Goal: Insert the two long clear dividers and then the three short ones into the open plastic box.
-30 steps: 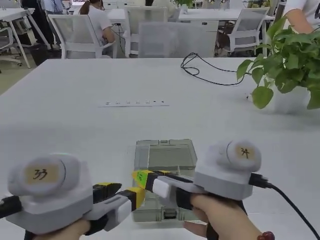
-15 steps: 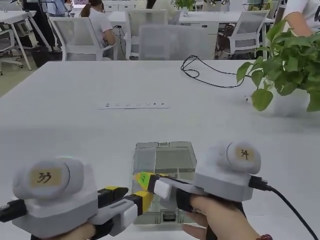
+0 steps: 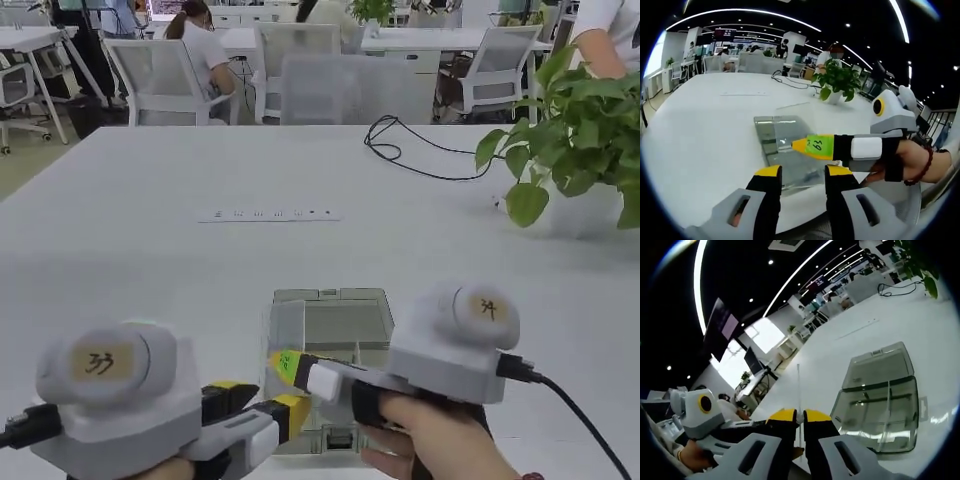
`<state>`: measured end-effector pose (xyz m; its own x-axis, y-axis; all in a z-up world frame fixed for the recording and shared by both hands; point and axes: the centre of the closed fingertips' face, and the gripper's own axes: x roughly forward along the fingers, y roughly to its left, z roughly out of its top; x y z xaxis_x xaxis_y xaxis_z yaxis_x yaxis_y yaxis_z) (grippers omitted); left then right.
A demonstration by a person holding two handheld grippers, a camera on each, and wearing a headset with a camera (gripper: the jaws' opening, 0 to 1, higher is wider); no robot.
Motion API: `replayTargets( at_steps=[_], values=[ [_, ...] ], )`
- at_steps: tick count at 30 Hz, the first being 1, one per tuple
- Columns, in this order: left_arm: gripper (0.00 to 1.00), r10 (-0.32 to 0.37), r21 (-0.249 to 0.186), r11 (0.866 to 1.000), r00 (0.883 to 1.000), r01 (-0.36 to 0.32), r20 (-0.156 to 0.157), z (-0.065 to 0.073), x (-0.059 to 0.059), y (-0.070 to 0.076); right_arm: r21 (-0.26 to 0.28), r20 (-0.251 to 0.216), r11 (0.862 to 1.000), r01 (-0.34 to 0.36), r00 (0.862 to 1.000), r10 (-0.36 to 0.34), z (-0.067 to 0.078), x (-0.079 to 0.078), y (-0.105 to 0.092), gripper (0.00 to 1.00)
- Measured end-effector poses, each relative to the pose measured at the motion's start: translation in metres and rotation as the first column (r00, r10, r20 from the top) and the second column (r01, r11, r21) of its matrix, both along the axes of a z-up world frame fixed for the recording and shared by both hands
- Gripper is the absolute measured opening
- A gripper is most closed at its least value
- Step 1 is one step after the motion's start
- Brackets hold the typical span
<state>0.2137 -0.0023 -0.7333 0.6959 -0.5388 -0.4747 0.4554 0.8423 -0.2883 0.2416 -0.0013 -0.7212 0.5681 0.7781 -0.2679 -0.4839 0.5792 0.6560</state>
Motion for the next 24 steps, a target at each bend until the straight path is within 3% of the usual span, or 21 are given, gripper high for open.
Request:
replayTargets(
  at_steps=[8,14,20,21,24],
  values=[
    [0.40,-0.023,0.025,0.999,1.000,0.022,0.015,0.000,0.001,0.003,0.000,-0.037,1.000,0.029,0.999,-0.029,-0.002,0.006,-0.005,0.06],
    [0.49,-0.066,0.081,0.995,0.997,0.062,0.042,-0.002,-0.001,0.005,-0.004,-0.134,0.996,0.088,0.987,-0.088,-0.006,0.013,-0.015,0.07],
    [0.60,-0.097,0.119,0.989,0.994,0.091,0.052,-0.006,-0.002,0.006,-0.060,-0.214,0.990,0.130,0.967,-0.140,-0.016,0.017,-0.027,0.06],
    [0.62,-0.106,0.128,0.987,0.993,0.098,0.057,-0.006,-0.003,0.006,-0.090,-0.237,0.987,0.134,0.960,-0.152,-0.021,0.017,-0.030,0.06],
    [0.69,-0.124,0.138,0.984,0.990,0.115,0.063,-0.007,-0.004,0.005,-0.123,-0.258,0.983,0.138,0.952,-0.166,-0.025,0.019,-0.034,0.06]
  ],
)
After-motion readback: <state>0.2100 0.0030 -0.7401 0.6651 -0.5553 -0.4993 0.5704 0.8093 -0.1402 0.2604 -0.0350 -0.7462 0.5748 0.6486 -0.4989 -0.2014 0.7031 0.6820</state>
